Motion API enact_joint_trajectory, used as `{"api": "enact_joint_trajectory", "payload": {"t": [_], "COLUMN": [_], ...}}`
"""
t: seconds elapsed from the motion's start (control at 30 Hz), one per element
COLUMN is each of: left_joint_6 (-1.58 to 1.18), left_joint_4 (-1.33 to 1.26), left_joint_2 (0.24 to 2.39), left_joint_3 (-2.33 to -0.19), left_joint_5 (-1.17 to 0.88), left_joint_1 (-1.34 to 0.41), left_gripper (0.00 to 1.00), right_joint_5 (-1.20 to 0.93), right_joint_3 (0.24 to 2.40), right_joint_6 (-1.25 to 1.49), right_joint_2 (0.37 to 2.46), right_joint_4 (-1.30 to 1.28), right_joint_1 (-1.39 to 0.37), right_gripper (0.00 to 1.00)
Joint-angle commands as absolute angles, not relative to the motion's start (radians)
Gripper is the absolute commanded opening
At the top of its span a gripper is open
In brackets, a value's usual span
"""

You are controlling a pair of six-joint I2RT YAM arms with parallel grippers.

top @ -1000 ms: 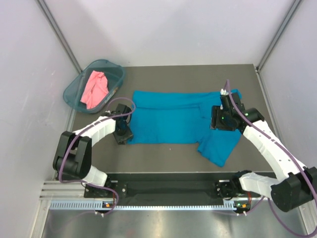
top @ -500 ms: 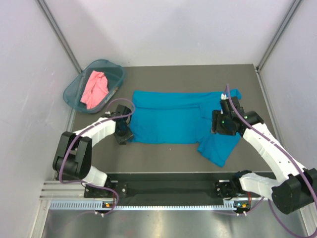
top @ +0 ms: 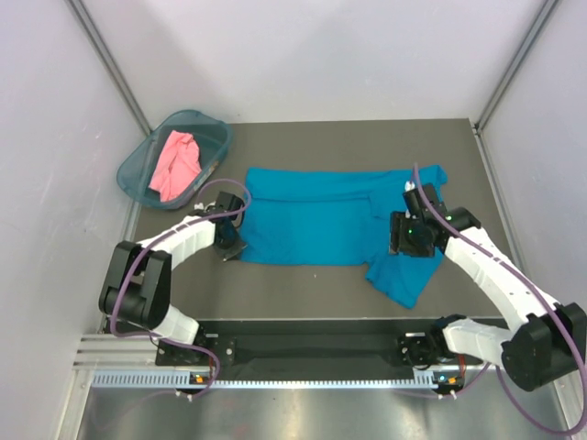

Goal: Fold and stack the t-shirts
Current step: Fold the tshirt

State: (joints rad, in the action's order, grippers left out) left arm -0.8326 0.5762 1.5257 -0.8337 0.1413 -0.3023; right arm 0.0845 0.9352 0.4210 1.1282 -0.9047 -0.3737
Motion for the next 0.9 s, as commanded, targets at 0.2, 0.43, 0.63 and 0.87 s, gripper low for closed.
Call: {"api": "enact_joint_trajectory", "payload": {"t": [0.2,0.43,0.63,0.87], "left_joint_6": [-0.857,-0.819,-0.813,-0.799], "left_joint_4": [0.6,0.583,0.581,0.606], "left_joint_2": [1.397,1.41,1.422,1.413], "left_joint_3": [-0.77,-0.782,-0.788,-0.807], "left_joint_5": [0.221,0.184,0.147,0.164], "left_joint_1": [-0.296,-0.296,-0.298,-0.296], "left_gripper": [0.0,0.0,0.11,0.32], "right_joint_5": [0.02,0.018,-0.031,-0.037], "right_joint_3": [0.753,0.614,0.522,0.522], "right_joint_6": [0.618,0.828,0.848,0.845], "right_joint_2": [1.167,0.991,0.914,0.952], "right_joint_4": [-0.882,-0.893,-0.933,-0.945], "right_joint_1": [-0.39,-0.253,-0.065,-0.054], "right_gripper": [0.52,0.45,0.49,0.51]}}
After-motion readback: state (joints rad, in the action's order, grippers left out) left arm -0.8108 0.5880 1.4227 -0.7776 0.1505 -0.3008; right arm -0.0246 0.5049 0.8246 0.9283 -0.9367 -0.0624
